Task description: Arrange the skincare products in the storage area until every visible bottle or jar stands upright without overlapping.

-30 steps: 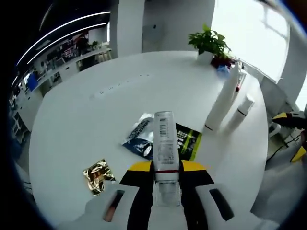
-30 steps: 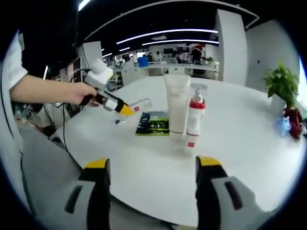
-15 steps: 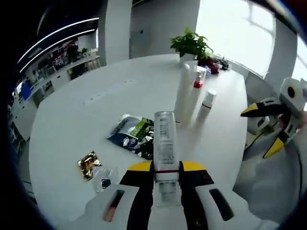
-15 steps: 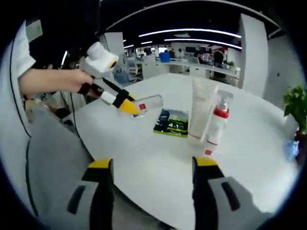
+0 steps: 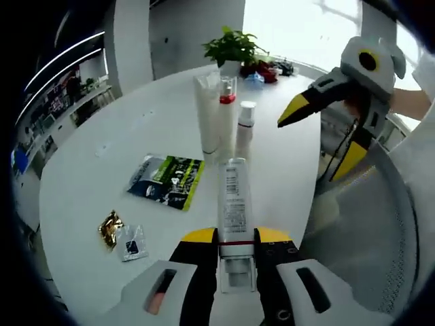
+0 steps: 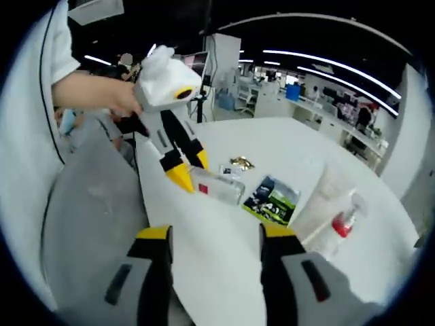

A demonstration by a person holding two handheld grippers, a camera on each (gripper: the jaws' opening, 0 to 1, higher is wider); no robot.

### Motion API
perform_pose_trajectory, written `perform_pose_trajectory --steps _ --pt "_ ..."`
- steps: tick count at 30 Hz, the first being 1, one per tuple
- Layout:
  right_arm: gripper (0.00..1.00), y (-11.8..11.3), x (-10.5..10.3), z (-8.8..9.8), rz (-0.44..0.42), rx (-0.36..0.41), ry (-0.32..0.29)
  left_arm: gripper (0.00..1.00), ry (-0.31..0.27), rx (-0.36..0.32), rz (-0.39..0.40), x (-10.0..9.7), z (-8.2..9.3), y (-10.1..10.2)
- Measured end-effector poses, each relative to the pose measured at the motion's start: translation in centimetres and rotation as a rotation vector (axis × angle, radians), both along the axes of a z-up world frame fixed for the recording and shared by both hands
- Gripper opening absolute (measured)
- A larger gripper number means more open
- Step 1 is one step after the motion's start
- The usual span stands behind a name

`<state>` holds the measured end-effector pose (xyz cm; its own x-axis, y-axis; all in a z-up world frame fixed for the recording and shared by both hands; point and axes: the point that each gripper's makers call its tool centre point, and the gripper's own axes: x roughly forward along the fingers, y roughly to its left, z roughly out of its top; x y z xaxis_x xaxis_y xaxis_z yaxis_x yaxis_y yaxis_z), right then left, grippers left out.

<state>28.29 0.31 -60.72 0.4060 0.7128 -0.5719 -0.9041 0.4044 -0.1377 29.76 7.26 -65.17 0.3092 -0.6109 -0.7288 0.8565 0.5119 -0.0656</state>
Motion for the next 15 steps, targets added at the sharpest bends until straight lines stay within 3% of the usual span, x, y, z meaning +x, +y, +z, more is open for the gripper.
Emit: perform_pose_trajectory --steps 10,15 --pt "0.43 2.0 -1.1 -1.3 0.289 -0.163 0.001 0.17 0.013 0.026 -0.153 -2.8 -0.4 -1.7" --pt "0.42 2.5 -0.9 -1.7 0.363 -0.239 0.025 0.17 0.013 0.031 -0.215 -3.8 0.1 -2.2"
